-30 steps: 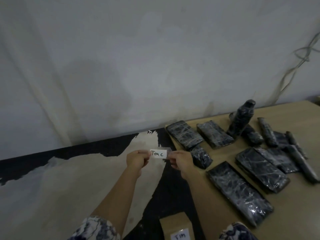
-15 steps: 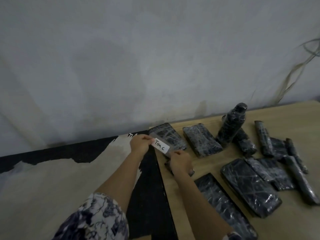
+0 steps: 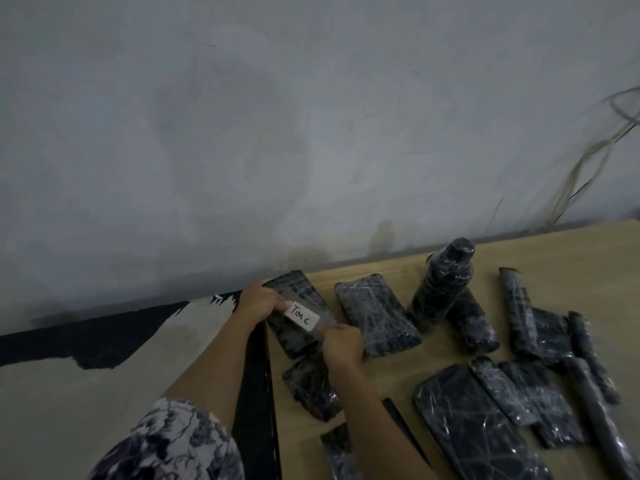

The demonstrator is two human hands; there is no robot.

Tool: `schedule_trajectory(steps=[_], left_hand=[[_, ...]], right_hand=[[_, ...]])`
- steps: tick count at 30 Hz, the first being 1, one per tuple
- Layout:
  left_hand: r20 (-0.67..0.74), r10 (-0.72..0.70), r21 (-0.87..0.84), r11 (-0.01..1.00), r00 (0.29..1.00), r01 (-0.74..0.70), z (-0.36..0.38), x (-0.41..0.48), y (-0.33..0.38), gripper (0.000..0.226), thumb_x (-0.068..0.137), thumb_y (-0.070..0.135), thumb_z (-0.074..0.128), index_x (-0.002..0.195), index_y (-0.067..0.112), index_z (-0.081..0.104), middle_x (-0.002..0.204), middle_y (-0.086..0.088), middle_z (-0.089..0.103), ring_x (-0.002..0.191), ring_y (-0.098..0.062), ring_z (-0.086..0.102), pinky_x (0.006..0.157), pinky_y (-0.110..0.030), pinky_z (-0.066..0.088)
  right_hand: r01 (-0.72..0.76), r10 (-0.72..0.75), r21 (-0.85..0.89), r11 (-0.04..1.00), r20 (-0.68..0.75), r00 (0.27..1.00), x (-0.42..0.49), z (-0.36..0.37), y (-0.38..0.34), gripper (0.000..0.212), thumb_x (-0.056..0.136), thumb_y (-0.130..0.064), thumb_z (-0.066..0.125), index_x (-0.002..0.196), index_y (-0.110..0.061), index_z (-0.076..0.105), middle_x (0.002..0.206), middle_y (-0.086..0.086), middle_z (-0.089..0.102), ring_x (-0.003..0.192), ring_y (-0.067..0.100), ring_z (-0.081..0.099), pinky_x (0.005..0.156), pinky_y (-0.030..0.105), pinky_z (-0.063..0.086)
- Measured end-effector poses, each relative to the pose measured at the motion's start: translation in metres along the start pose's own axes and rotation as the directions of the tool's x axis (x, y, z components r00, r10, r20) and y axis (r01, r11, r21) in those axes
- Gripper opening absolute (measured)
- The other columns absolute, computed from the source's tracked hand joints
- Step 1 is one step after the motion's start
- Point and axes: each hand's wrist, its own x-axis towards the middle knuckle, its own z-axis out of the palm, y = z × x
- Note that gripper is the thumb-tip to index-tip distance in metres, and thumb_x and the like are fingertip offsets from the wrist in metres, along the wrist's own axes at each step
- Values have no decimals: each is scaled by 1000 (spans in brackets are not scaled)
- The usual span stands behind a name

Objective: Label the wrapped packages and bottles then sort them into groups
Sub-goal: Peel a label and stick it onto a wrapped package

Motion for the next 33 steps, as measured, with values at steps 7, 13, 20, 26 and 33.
schedule_trajectory(steps=[7, 13, 20, 26, 33], left_hand=[[5, -53, 393, 918, 999, 47, -17, -6, 8, 43, 88, 42, 61, 100, 1, 66, 100, -11, 61, 95, -25, 59, 68, -27, 39], [10, -153, 80, 985, 988, 152, -27, -13, -10, 22, 85, 20, 68, 72, 3, 65, 82, -14, 66, 78, -23, 58, 77, -34, 48], [-201, 20, 175, 984, 979, 16, -15, -16, -16, 41, 78, 28, 75, 55, 0, 57, 58, -7, 51, 53, -17, 47, 50, -31, 37], [-316, 154, 97, 987, 936, -130, -8, -15, -25, 37, 79, 27, 74, 51, 6, 59, 55, -5, 48, 53, -17, 46, 48, -22, 32], [-244, 90, 251, 968, 966, -27, -15, -10, -24, 56, 86, 35, 65, 43, 14, 35, 47, -1, 36, 44, -13, 35, 47, -27, 26]], right_hand=[[16, -15, -36, 999, 21, 1000, 17, 2, -29, 16, 95, -9, 48, 103, 0, 60, 97, 13, 60, 57, 14, 44, 33, 12, 33], [55, -52, -37, 998, 73, 996, 28, 9, -37, 26, 91, -9, 56, 66, -5, 53, 64, 6, 48, 65, 23, 49, 59, 32, 39], [174, -169, -124, 977, 52, 984, 29, 13, -33, 34, 93, -13, 57, 60, -6, 54, 61, 5, 49, 55, 16, 45, 54, 25, 37], [215, -218, -92, 972, -28, 975, 31, 27, -25, 18, 94, -18, 56, 85, -4, 64, 88, 10, 61, 75, 20, 55, 67, 27, 43], [207, -219, -115, 972, -109, 970, 36, 43, -21, 21, 92, -22, 59, 82, -4, 65, 133, 16, 47, 115, 28, 52, 98, 36, 46]])
